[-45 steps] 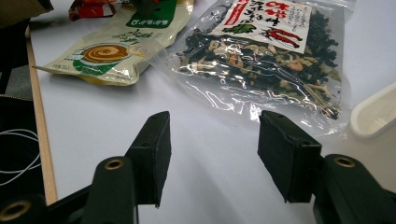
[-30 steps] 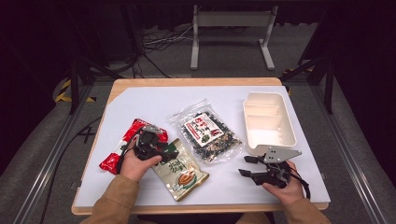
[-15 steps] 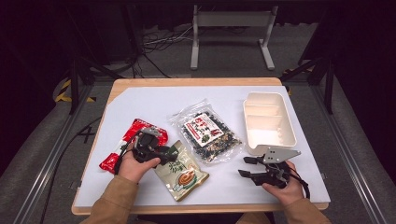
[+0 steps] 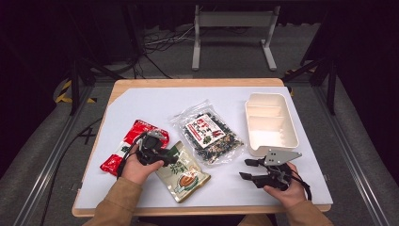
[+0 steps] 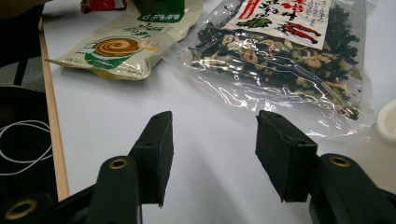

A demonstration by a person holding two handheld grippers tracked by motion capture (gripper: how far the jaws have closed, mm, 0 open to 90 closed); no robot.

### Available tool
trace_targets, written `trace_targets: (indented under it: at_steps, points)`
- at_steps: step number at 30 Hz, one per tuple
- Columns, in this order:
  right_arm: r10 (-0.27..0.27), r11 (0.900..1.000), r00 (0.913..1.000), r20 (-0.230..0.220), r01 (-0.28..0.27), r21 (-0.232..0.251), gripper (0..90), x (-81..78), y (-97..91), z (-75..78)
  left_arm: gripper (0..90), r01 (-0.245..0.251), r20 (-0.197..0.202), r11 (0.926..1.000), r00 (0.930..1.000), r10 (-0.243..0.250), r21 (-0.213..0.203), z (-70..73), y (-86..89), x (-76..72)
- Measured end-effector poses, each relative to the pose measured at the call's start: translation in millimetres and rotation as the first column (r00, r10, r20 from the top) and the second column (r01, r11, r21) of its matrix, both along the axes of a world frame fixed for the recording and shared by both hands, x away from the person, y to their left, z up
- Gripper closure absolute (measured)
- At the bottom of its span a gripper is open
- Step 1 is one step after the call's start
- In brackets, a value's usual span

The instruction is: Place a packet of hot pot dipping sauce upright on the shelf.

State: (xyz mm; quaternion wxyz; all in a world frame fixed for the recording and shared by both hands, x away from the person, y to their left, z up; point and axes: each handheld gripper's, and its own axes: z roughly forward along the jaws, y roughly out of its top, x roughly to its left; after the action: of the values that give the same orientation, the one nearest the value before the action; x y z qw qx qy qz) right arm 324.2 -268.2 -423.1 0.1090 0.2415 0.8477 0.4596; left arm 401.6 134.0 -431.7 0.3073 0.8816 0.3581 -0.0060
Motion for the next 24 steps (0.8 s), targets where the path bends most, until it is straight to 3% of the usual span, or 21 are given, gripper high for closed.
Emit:
trace_targets:
  at_steps: [6,12,17,24]
  points:
    - [0.0,1.0,1.0,0.0,0.0,-0.003,46.4,0.3,0.0,-0.1,65.0,-0.02,0.028,0.9995,0.9994,0.02,0.022,-1.6,0.7,0.3]
    - [0.0,1.0,1.0,0.004,0.0,-0.006,46.4,-0.1,-0.1,0.0,86.4,-0.027,0.034,0.9996,0.9991,0.027,0.0,1.7,4.0,-0.1]
    - [-0.003,1.0,1.0,0.005,0.003,-0.008,46.2,-0.2,-0.2,0.2,89.0,-0.024,0.024,0.9979,0.9994,0.026,-0.061,9.5,10.8,-0.7]
    - [-0.007,0.9999,1.0,-0.002,0.007,-0.014,44.7,0.4,0.0,0.1,89.5,0.014,0.049,0.9964,0.9987,-0.01,-0.083,26.1,13.5,-6.3]
